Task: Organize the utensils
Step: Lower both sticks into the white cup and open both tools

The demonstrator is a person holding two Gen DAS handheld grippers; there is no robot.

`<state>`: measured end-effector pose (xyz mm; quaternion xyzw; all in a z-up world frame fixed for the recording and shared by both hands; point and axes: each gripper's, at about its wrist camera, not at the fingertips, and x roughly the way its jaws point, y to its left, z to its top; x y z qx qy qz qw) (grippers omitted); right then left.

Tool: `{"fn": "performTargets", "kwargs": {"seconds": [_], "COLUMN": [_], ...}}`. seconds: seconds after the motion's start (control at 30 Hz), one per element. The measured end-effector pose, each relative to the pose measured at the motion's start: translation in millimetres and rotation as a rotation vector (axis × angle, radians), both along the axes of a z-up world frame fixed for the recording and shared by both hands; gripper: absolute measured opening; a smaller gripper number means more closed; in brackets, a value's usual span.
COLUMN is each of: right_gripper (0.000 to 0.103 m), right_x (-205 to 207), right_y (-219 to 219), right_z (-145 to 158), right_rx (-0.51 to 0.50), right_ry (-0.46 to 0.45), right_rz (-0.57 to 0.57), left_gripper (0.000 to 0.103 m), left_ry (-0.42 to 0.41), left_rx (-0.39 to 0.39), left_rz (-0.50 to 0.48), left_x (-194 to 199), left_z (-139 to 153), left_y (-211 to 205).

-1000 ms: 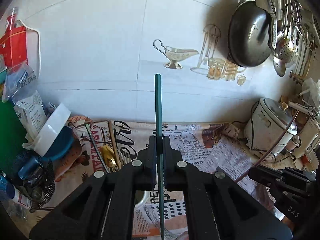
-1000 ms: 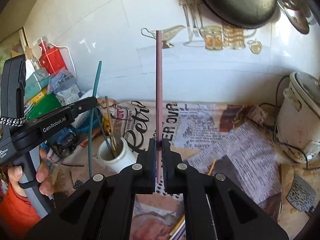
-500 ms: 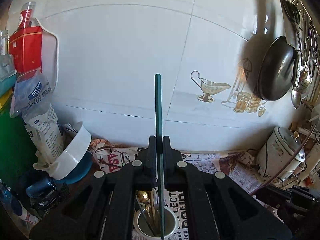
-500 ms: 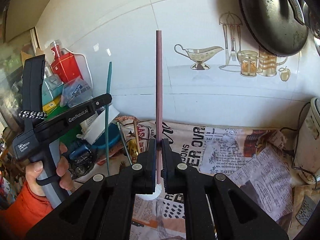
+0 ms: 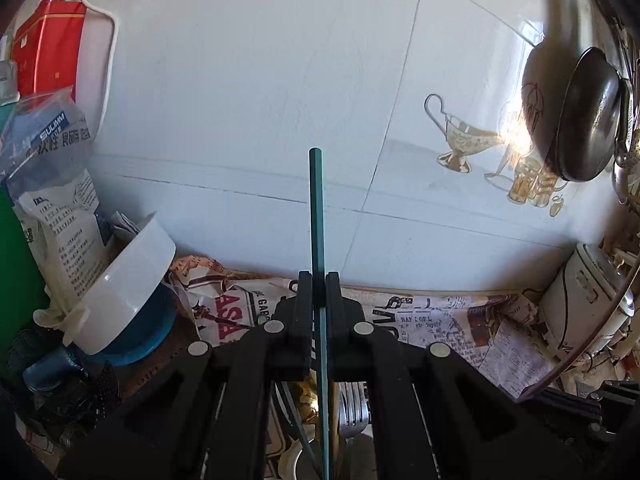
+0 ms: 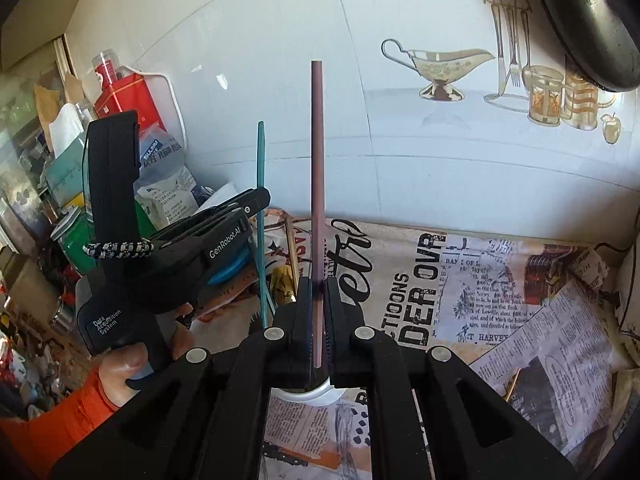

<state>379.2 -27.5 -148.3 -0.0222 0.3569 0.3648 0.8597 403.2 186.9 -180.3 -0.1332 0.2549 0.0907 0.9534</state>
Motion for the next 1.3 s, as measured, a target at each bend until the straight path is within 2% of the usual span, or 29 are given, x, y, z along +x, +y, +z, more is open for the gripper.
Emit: {"fn": "performTargets", "kwargs": {"seconds": [0.27,0.57,0.87,1.07,1.23,1.3], "right_gripper": [0.005,0.005,0.006,0.008,0.018,0.022], "right_x": [7.5,12.5,15.6,10.0,2.4,-0.9], "right_y": [9.3,16.1,12.4,4.8,-6.5,-13.6], "right_z": [-29.6,-47.8,-51.9,-43.6,-30.8,-24.3], "right_rx": [-0.051,-0.096,-0.112,-0.109,-0.103,-0.098], "right_ry": [0.076,0.127,0.15,0.141,0.109,0.09], "right_rz": [0.001,0.004,0.003,0.008,0.007,0.001], "left_gripper": [0.004,0.004,0.004,0.005,0.019,0.03], "left_ry": [0.066,0.145,0.212,0.217,0.205,0.194], "left_rx": [0.01,-0.024,-0.016,-0.004,0.017,0.026], "left_rz": [-0.022,-0.047,-0.058,-0.052,-0.052,-0.051], "left_x": [-2.6,-17.2,-26.6,-40.9,-54.1,-60.4], "left_z": [-30.6,-44.0,-43.3,-28.2,-9.2,-0.6], "left_y": [-5.2,-11.0,-14.6,-15.8,-23.8,-29.3]}}
